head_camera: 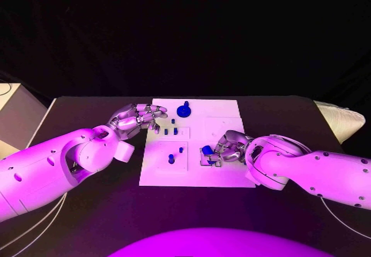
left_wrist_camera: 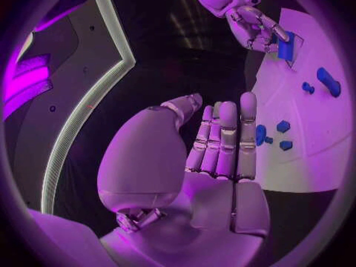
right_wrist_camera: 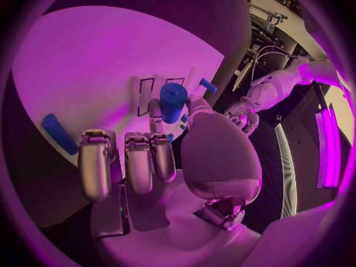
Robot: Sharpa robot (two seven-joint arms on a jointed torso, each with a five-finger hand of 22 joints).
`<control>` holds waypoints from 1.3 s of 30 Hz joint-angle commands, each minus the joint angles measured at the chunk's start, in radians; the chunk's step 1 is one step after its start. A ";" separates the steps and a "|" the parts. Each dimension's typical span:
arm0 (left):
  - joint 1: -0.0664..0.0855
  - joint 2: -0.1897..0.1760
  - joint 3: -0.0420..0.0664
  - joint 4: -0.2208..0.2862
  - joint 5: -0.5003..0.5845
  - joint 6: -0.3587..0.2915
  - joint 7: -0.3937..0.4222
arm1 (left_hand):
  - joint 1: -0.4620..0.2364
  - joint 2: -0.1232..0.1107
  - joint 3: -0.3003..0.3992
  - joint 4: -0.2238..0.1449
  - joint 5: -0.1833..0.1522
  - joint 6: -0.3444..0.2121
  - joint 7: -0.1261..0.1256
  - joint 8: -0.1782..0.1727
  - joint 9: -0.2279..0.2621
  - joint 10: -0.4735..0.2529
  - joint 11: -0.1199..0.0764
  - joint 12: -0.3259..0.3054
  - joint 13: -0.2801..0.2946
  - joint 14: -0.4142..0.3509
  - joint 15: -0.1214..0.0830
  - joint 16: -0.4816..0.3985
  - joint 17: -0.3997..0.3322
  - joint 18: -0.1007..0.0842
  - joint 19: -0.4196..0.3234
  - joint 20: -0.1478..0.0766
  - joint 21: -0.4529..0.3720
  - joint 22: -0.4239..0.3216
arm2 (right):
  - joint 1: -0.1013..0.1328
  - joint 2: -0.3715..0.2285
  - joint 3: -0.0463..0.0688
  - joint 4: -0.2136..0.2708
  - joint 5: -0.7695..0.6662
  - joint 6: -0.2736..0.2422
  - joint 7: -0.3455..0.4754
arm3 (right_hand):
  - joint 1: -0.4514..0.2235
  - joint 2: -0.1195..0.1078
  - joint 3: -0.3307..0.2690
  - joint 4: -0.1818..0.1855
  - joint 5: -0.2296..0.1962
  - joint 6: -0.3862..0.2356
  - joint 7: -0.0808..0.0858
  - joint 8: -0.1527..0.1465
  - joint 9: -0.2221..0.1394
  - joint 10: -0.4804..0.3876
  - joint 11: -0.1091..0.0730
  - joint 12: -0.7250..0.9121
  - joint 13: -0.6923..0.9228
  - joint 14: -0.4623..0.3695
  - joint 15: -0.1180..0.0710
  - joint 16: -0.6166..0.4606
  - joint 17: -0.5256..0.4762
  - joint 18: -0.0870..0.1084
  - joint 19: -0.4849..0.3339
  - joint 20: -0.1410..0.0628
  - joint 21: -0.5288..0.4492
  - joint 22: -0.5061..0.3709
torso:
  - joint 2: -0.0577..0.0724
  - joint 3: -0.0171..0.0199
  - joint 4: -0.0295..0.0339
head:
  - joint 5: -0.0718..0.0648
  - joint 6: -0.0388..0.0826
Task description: Assemble the parts on the task board
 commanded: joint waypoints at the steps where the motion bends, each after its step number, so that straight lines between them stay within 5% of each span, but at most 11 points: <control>1: -0.001 0.000 0.001 0.003 0.004 0.014 0.005 | -0.006 0.001 0.004 0.005 0.002 0.004 0.002 -0.003 -0.001 0.002 0.003 -0.006 0.001 -0.004 0.006 -0.003 0.001 0.014 0.005 0.004 -0.006 -0.001 | -0.002 0.004 -0.002 -0.004 -0.022 0.014 -0.007 | -0.011 0.002 -0.004 0.000 -0.004 0.004 -0.001 0.000 0.000 0.083 0.000 -0.004 0.235 0.104 -0.005 0.004 0.263 -0.017 0.074 -0.003 0.005 0.214 | 0.000 -0.0003 -0.0001 | 0.001 -0.002; 7: 0.000 0.001 0.001 0.002 0.004 0.014 0.005 | -0.006 0.001 0.004 0.005 0.002 0.004 0.002 -0.003 -0.001 0.002 0.003 -0.006 0.001 -0.004 0.006 -0.003 0.001 0.014 0.005 0.004 -0.006 -0.001 | -0.002 0.011 -0.002 -0.006 -0.023 0.015 -0.005 | -0.017 0.002 -0.004 0.000 -0.013 0.004 -0.001 0.001 0.001 0.082 0.000 -0.006 0.234 0.104 -0.005 0.004 0.263 -0.017 0.074 -0.003 0.005 0.214 | 0.000 0.0001 -0.0004 | 0.001 -0.003; 10: 0.000 0.001 0.001 0.002 0.004 0.014 0.005 | -0.006 0.001 0.004 0.005 0.002 0.004 0.002 -0.003 -0.001 0.002 0.003 -0.006 0.001 -0.004 0.006 -0.003 0.001 0.014 0.005 0.004 -0.006 -0.001 | -0.002 0.015 -0.002 -0.008 -0.026 0.006 -0.004 | -0.032 0.003 -0.009 0.000 -0.061 0.004 -0.001 0.004 0.004 0.082 0.000 -0.007 0.234 0.104 -0.005 0.004 0.263 -0.016 0.074 -0.003 0.004 0.214 | -0.001 0.0003 -0.0013 | 0.001 -0.004; 13: 0.000 0.001 0.001 0.002 0.004 0.013 0.005 | -0.006 0.001 0.004 0.005 0.002 0.004 0.002 -0.003 -0.001 0.002 0.003 -0.006 0.001 -0.004 0.006 -0.003 0.001 0.014 0.005 0.004 -0.006 -0.001 | -0.002 0.018 -0.002 -0.009 -0.036 -0.012 0.001 | -0.080 0.004 -0.047 0.003 -0.228 0.003 -0.002 0.012 0.011 0.080 0.001 -0.012 0.232 0.104 -0.005 0.004 0.263 -0.016 0.073 -0.002 0.002 0.214 | -0.001 0.0002 -0.0012 | 0.000 -0.003; 15: 0.000 0.001 0.001 0.002 0.004 0.013 0.005 | -0.006 0.001 0.004 0.005 0.002 0.004 0.002 -0.003 -0.001 0.002 0.003 -0.006 0.001 -0.004 0.006 -0.003 0.001 0.014 0.005 0.004 -0.006 -0.001 | -0.002 0.020 -0.002 -0.008 -0.040 -0.022 0.008 | -0.104 0.001 -0.073 0.003 -0.281 0.001 0.000 0.015 0.014 0.079 0.000 -0.014 0.231 0.104 -0.005 0.004 0.263 -0.016 0.074 -0.002 0.003 0.215 | -0.001 0.0004 -0.0011 | -0.001 -0.002; 17: 0.000 0.001 0.001 0.001 0.004 0.013 0.005 | -0.006 0.001 0.004 0.005 0.002 0.004 0.002 -0.003 -0.001 0.002 0.003 -0.006 0.001 -0.004 0.006 -0.003 0.001 0.014 0.005 0.004 -0.006 -0.001 | -0.003 0.020 -0.002 -0.006 -0.048 -0.026 0.016 | -0.169 -0.045 -0.133 0.006 -0.385 -0.004 0.001 0.019 0.019 0.076 0.001 -0.021 0.227 0.104 -0.004 0.004 0.263 -0.016 0.073 -0.001 0.002 0.216 | -0.001 0.0007 -0.0007 | -0.002 -0.002; 20: 0.000 0.001 0.001 0.001 0.004 0.013 0.005 | -0.006 0.001 0.004 0.005 0.002 0.004 0.002 -0.003 -0.001 0.002 0.003 -0.006 0.001 -0.004 0.006 -0.003 0.001 0.014 0.005 0.004 -0.006 -0.001 | -0.004 0.017 -0.002 -0.001 -0.070 -0.024 0.020 | -0.215 -0.070 -0.157 0.008 -0.422 -0.010 0.002 0.021 0.022 0.074 0.002 -0.027 0.224 0.104 -0.003 0.004 0.263 -0.015 0.072 -0.001 -0.004 0.214 | -0.001 0.0008 0.0000 | -0.002 -0.002; 28: -0.001 0.001 0.001 0.001 0.003 0.013 0.005 | -0.006 0.001 0.004 0.005 0.002 0.004 0.002 -0.003 -0.001 0.002 0.003 -0.006 0.001 -0.004 0.006 -0.003 0.001 0.014 0.005 0.004 -0.006 -0.001 | -0.006 -0.001 -0.002 0.017 -0.113 -0.013 0.021 | -0.235 -0.072 -0.160 0.008 -0.441 -0.013 0.002 0.022 0.024 0.072 0.003 -0.030 0.223 0.104 -0.003 0.004 0.263 -0.015 0.071 0.000 -0.006 0.213 | -0.001 0.0012 -0.0011 | 0.000 -0.004; 36: -0.001 0.000 0.001 0.000 0.003 0.015 0.005 | -0.006 0.001 0.004 0.005 0.002 0.004 0.002 -0.003 -0.001 0.002 0.003 -0.006 0.001 -0.004 0.006 -0.003 0.001 0.014 0.005 0.004 -0.006 -0.001 | -0.007 -0.031 -0.002 0.038 -0.113 -0.015 0.056 | -0.159 0.008 -0.104 0.003 -0.357 -0.016 0.002 0.028 0.029 0.074 0.002 -0.028 0.225 0.104 -0.003 0.004 0.263 -0.015 0.071 0.000 -0.007 0.214 | -0.001 0.0011 -0.0017 | 0.000 -0.004; 39: -0.001 0.001 0.001 -0.001 0.002 0.015 0.005 | -0.006 0.001 0.004 0.005 0.002 0.004 0.002 -0.003 -0.001 0.002 0.003 -0.006 0.001 -0.004 0.006 -0.003 0.001 0.014 0.005 0.004 -0.006 -0.001 | -0.008 -0.043 -0.002 0.047 -0.112 -0.030 0.074 | -0.010 0.026 -0.074 -0.003 -0.322 -0.016 -0.001 0.033 0.031 0.075 0.000 -0.027 0.227 0.104 -0.005 0.004 0.263 -0.015 0.072 -0.002 -0.006 0.216 | -0.001 0.0015 -0.0019 | -0.001 -0.003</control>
